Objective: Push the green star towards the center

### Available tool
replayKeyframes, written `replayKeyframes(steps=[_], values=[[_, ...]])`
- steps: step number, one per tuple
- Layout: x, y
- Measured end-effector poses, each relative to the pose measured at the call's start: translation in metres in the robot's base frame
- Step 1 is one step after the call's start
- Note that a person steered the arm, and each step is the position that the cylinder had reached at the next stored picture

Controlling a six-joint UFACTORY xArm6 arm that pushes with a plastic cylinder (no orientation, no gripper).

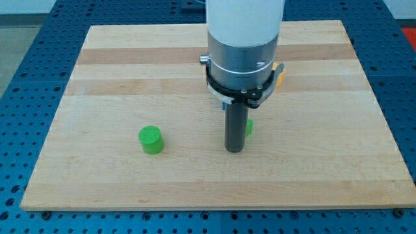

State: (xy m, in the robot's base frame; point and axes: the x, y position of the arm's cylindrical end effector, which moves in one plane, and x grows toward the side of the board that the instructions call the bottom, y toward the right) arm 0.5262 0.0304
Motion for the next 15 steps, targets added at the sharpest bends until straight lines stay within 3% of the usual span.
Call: replayKeyframes(steps=[2, 6, 7, 12, 15], values=[[0.001, 0.011], [-0.004, -0.035], [-0.022, -0.022], [-0.024, 0.064], [-0.036, 0.069]])
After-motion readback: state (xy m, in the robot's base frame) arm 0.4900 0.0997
